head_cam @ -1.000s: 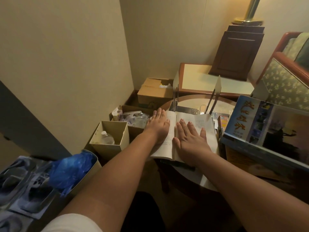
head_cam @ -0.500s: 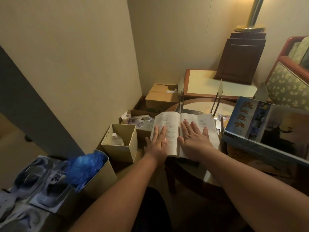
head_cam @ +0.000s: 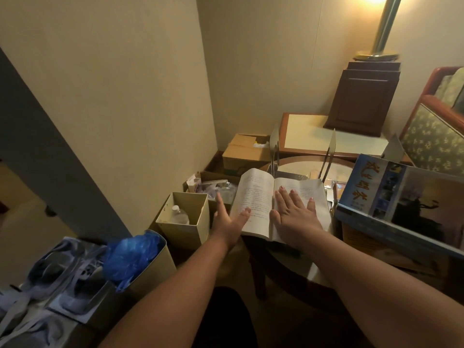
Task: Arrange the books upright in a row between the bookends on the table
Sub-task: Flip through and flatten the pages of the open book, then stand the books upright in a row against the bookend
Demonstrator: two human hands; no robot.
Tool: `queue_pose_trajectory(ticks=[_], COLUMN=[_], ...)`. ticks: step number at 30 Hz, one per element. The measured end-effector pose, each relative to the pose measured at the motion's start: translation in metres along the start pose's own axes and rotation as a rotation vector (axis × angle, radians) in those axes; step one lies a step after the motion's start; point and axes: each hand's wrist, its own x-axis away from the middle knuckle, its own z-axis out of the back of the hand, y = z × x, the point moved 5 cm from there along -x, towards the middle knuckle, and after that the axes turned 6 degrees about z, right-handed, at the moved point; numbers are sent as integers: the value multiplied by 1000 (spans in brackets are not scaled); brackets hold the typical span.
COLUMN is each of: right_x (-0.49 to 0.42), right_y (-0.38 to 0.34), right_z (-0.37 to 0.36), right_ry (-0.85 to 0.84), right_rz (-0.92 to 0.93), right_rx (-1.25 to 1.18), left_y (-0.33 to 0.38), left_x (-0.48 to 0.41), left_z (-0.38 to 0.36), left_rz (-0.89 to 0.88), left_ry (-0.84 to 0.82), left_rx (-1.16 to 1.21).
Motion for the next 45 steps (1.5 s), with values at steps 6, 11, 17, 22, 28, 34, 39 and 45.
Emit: queue_pose_trajectory(ticks=[6,11,17,22,28,34,39,45], right_x=[-3,3,22,35,59,78,79,74], right_y=[-1,-13,-23,-24,5,28,34,30], right_z=[-1,17,47,67,79,85,71,43], right_ry=[7,107,282,316,391,299,202,56], right_rz=[28,148,210,184,127,44,7,-38], right_rx=[13,-2,-457,-917,-851,-597,-365,-185], left_y=[31,70,114,131,118,100,96,66], left_x=[15,22,30,48,60,52,44,34], left_z=[34,49,46,6,-41,-73,-84,-69], left_rz=[-220,-404,-457,-385,-243,-305,-583,-509], left_ry=[212,175,-35,-335,-473,-424,-242,-199], left_rx=[-16,-102,-14,190,269,-82,-739,-878])
